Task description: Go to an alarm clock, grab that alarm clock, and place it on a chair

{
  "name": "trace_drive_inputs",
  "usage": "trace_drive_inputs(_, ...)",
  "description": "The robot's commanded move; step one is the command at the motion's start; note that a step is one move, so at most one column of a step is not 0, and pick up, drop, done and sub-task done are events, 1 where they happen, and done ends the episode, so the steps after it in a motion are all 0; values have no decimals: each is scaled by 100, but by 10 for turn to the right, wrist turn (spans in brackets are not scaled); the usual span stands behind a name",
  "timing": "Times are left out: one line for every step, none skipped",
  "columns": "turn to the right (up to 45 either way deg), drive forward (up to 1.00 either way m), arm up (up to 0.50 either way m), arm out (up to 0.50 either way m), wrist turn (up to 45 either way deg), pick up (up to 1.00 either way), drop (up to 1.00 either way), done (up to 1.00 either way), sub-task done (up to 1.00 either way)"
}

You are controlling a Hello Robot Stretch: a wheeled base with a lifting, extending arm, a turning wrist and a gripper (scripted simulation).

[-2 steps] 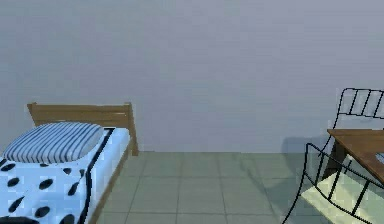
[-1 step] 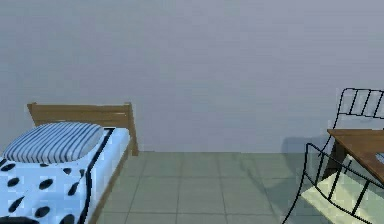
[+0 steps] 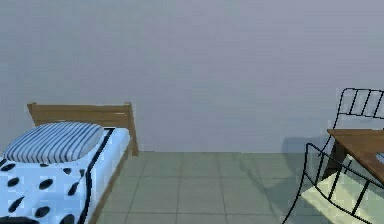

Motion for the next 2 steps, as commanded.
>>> trace_drive_inputs(0, 0, 0, -8, 0, 0, 0, 0, 0)
trace_drive_inputs(0, 0, 0, 0, 0, 0, 0, 100, 0)
